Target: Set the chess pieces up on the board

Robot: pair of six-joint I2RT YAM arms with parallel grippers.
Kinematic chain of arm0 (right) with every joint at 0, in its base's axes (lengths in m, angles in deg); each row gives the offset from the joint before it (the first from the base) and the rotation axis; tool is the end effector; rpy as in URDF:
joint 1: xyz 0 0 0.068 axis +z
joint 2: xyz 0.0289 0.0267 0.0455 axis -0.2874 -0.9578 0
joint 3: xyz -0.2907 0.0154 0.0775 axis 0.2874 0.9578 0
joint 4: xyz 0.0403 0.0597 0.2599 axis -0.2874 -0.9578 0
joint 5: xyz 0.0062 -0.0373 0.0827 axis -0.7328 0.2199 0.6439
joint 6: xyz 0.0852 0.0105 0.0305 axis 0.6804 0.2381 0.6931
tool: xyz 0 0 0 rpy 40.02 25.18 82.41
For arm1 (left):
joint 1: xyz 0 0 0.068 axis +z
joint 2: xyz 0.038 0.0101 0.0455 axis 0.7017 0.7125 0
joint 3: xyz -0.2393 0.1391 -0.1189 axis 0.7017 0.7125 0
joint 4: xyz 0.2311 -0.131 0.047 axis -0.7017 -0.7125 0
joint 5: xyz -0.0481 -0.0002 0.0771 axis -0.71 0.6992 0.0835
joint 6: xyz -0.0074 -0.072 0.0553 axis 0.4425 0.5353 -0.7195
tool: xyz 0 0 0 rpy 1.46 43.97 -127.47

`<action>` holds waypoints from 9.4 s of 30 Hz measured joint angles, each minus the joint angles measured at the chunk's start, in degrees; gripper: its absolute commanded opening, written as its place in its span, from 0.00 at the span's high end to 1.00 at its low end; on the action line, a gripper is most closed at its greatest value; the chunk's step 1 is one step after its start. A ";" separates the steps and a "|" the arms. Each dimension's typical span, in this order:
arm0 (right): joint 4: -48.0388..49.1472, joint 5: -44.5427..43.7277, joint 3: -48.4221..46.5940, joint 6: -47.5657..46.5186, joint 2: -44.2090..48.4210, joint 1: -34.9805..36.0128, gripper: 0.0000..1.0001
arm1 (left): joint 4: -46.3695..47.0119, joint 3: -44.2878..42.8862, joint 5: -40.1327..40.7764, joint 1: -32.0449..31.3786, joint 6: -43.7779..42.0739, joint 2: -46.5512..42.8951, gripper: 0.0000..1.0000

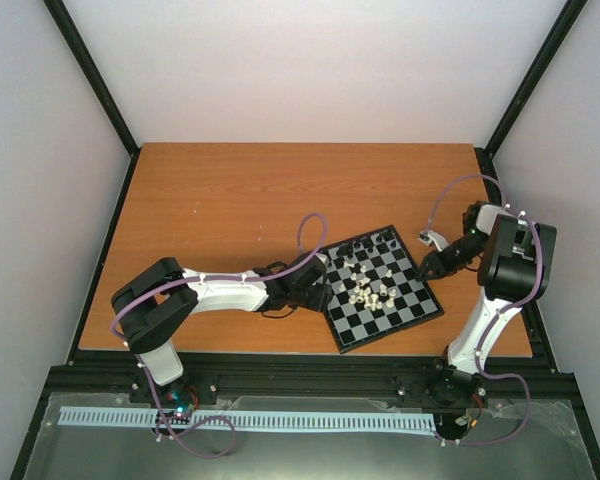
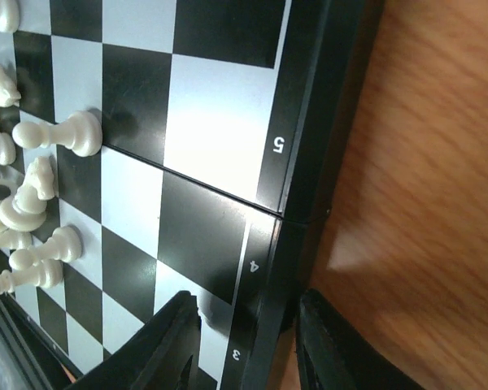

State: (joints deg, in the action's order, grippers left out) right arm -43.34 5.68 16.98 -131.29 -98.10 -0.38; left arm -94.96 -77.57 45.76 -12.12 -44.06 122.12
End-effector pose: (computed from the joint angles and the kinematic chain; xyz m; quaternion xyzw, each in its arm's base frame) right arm 0.3154 -0.0534 0.1163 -0.2348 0.9233 0.3036 0.0174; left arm 0.2047 -0.3063 0.1310 0.1532 0.9393 -0.2133 0.2207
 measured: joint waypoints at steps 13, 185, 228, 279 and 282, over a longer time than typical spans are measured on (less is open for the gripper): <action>-0.61 0.31 3.17 1.27 1.75 6.38 0.66 | 1.31 2.82 -0.74 4.79 0.94 -1.16 0.36; 15.89 20.76 21.11 16.06 63.56 4.00 0.00 | -37.77 -33.92 0.17 8.20 -16.41 14.03 0.65; 15.41 21.38 21.11 15.37 64.30 4.00 0.00 | -37.70 -18.91 1.20 0.04 -15.26 4.09 0.92; 16.81 20.26 22.60 16.04 66.47 4.00 0.00 | -32.52 -20.63 0.72 -1.36 -14.29 0.81 0.69; 16.96 20.37 22.60 15.96 66.62 4.00 0.00 | -32.57 -22.67 1.46 -1.36 -14.27 2.67 0.69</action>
State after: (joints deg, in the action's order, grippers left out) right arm -26.38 26.05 39.58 -115.33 -31.48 3.62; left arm -127.53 -100.24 47.22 -13.48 -58.33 124.79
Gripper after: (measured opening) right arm 1.000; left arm 0.311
